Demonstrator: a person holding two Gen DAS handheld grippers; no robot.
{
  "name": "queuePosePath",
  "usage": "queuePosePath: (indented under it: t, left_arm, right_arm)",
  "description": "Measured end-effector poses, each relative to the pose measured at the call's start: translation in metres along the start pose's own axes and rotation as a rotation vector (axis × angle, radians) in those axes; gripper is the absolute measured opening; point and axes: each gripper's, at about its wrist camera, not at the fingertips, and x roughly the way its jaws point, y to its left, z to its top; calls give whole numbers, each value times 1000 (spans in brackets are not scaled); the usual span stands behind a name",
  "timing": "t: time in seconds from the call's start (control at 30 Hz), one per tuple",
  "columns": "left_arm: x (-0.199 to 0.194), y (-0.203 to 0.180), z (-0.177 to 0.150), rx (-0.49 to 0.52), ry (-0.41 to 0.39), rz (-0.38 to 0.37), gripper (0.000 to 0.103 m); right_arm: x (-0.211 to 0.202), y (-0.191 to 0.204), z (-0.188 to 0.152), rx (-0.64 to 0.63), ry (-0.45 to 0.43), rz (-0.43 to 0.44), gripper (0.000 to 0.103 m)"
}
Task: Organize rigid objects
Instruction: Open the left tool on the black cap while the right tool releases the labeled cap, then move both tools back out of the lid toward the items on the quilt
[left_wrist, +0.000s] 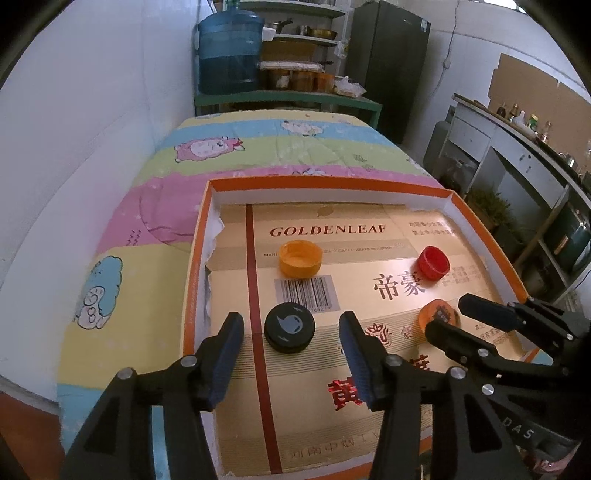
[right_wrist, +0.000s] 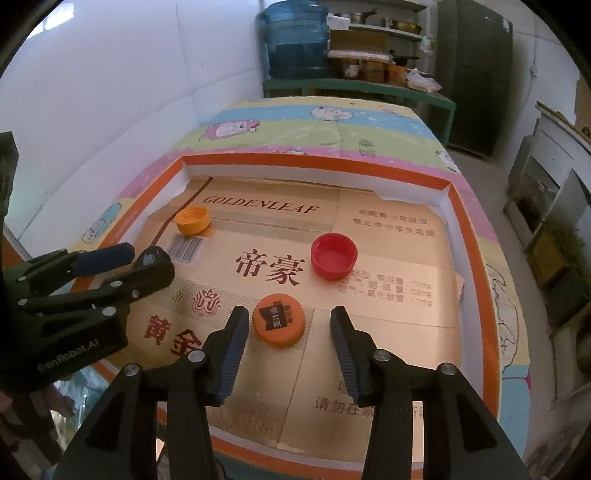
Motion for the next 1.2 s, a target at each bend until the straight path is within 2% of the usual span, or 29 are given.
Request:
queuePosePath:
  t: [0.47, 0.7, 1.2]
  left_arm:
    - [-20, -3, -6, 4, -11, 4, 54]
    - [-38, -4, -12, -14, -28, -50, 54]
    - [-75, -7, -19, -8, -79, -24, 54]
  right_arm:
    - [-22, 0, -6, 14, -23, -14, 48]
    - [-38, 6, -10, 12, -41, -21, 48]
    - [-70, 20, -23, -1, -69, -43, 48]
